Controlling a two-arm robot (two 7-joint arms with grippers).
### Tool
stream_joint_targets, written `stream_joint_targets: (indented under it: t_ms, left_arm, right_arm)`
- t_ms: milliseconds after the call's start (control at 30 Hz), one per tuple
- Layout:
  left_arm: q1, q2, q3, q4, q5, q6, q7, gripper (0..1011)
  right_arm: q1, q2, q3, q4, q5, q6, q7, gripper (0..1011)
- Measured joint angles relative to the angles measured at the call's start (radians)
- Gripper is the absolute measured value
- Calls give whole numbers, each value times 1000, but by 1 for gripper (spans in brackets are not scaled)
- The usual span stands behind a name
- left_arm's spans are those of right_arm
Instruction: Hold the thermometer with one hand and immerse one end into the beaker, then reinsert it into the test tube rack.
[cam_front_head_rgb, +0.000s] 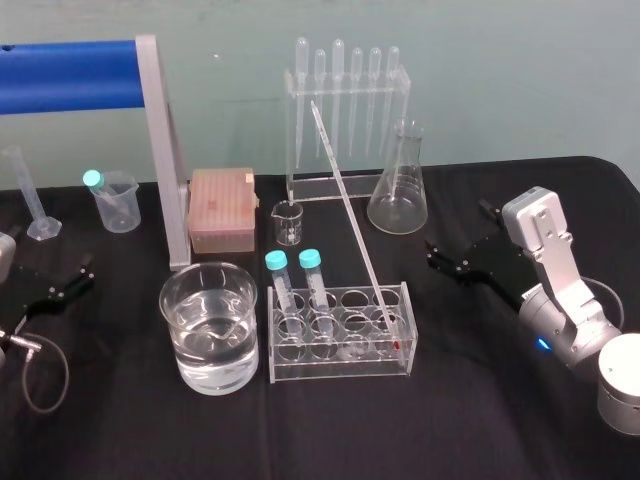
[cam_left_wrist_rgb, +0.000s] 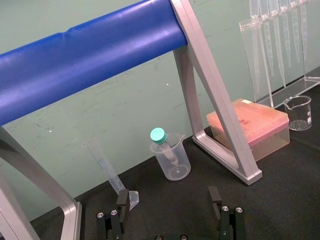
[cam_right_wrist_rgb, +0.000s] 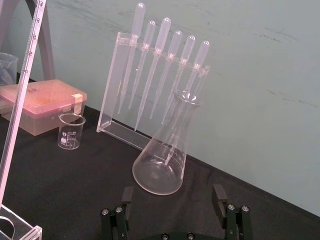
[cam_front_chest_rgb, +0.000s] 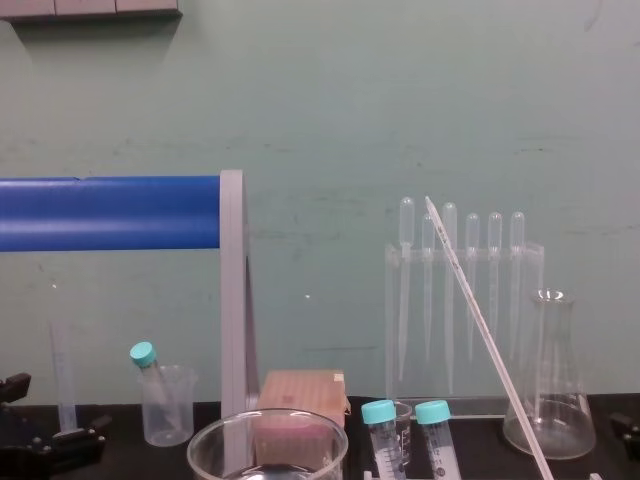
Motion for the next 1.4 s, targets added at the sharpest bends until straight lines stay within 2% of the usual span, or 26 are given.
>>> stream_joint_targets:
  t_ms: [900,1033,1167,1200,1300,1333,1400]
  left_arm:
    - [0,0,0,0,0,0,0,1008]
    - [0,0,0,0,0,0,0,1008]
    - [0,0,0,0,0,0,0,1008]
    - [0,0,0,0,0,0,0,1008]
    - [0,0,0,0,0,0,0,1008]
    - [0,0,0,0,0,0,0,1008]
    - [0,0,0,0,0,0,0,1008]
  right_arm:
    - [0,-1,2,0,0,0,0,1003]
    - [-6,-13,35,-6,21,5,-1,1003]
    - [-21,-31,98,-40,93,-2,5,1003]
    - [-21,-31,98,-40,93,-2,5,1003]
    - [-31,-41,140,-85,146,-8,30,1003]
    - [-31,-41,140,-85,146,-8,30,1003]
    - [-35,-50,162,-124,179,-15,55,1003]
